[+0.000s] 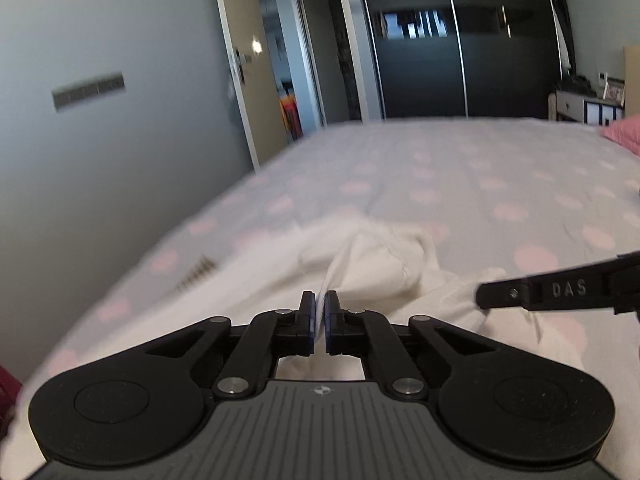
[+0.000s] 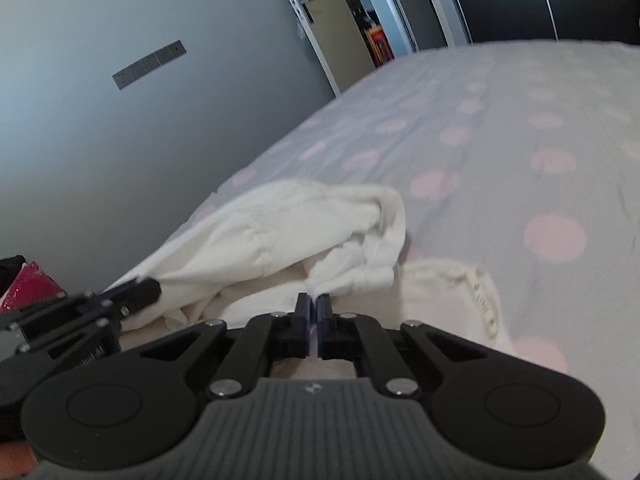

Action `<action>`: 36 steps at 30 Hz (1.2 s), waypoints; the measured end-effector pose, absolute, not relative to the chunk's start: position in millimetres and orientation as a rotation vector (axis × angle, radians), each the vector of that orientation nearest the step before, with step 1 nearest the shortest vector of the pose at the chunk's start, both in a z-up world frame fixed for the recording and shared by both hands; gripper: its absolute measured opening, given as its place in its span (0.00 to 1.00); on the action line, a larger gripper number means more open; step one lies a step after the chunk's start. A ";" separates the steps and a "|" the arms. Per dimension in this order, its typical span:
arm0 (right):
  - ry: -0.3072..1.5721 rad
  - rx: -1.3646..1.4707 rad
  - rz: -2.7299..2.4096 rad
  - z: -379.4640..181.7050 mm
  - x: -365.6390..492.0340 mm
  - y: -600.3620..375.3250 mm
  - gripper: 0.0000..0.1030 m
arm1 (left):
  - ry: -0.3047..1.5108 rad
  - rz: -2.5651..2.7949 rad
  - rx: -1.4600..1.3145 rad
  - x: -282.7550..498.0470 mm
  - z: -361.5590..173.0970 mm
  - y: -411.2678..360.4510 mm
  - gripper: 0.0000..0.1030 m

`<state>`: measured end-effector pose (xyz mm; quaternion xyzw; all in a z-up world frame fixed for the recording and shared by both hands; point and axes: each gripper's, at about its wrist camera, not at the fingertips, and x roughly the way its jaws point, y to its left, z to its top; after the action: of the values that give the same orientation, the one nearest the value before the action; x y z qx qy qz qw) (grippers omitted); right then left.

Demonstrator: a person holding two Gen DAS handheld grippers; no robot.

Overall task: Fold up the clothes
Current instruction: 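Lift the white cloth high with both grippers and shake it out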

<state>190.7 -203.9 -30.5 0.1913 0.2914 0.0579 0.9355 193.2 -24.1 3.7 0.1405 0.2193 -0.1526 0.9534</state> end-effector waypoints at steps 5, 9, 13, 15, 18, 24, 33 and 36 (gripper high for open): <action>0.516 0.295 0.102 13.8 162.1 -196.0 0.03 | 0.374 -0.265 0.225 175.0 51.8 -12.2 0.02; 0.438 0.258 0.093 53.7 129.1 -203.2 0.03 | 0.337 -0.259 0.203 161.0 87.7 -7.9 0.02; 0.354 0.226 0.087 94.4 94.2 -212.9 0.03 | 0.247 -0.282 0.232 135.8 133.1 -15.2 0.02; 0.302 0.200 0.074 115.9 74.2 -217.6 0.03 | 0.185 -0.293 0.249 121.1 161.7 -21.3 0.02; 0.208 0.174 0.026 154.3 41.5 -236.1 0.03 | 0.095 -0.308 0.252 99.9 207.7 -30.9 0.02; 0.080 0.146 -0.097 229.1 -28.7 -295.6 0.03 | -0.039 -0.338 0.218 65.0 283.4 -47.3 0.02; -0.069 0.007 -0.368 320.1 -143.4 -372.9 0.03 | -0.111 -0.392 0.100 39.8 346.8 -54.6 0.02; -0.111 -0.038 -0.455 347.5 -179.8 -392.3 0.03 | -0.124 -0.412 0.076 36.5 354.8 -56.0 0.02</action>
<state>-179.8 -392.3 347.5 -0.0188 -0.0551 -0.2255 0.9725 36.5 -56.0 354.8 0.0378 -0.0614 -0.2042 0.9763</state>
